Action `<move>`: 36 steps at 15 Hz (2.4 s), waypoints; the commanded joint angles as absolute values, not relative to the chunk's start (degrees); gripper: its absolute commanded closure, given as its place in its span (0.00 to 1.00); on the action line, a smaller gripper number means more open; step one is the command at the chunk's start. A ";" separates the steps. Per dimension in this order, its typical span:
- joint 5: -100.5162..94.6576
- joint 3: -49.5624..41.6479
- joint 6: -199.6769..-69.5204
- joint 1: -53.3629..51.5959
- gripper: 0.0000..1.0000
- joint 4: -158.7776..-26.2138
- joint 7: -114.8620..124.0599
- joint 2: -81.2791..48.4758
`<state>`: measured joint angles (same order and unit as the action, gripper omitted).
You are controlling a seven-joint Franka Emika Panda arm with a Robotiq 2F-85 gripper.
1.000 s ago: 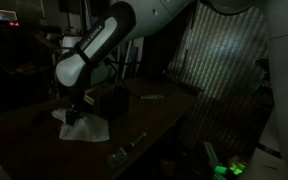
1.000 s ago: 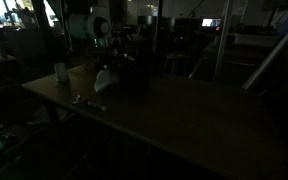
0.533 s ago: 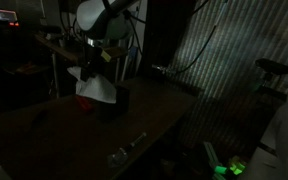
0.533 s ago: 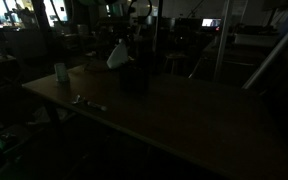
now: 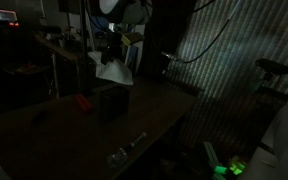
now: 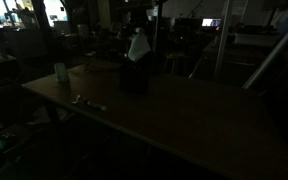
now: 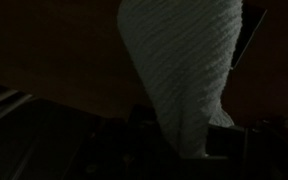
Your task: Put the white towel into the basket
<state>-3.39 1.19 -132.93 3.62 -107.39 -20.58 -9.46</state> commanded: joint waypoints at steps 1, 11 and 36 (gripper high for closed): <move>-4.12 0.69 -131.57 3.35 1.00 -105.28 -22.18 -12.08; -3.93 0.59 -127.35 4.60 1.00 -104.28 -23.53 -17.37; 6.54 2.99 -121.24 5.34 1.00 -102.55 -23.62 -24.68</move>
<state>4.03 2.00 -121.89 4.33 -104.49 -22.58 -22.42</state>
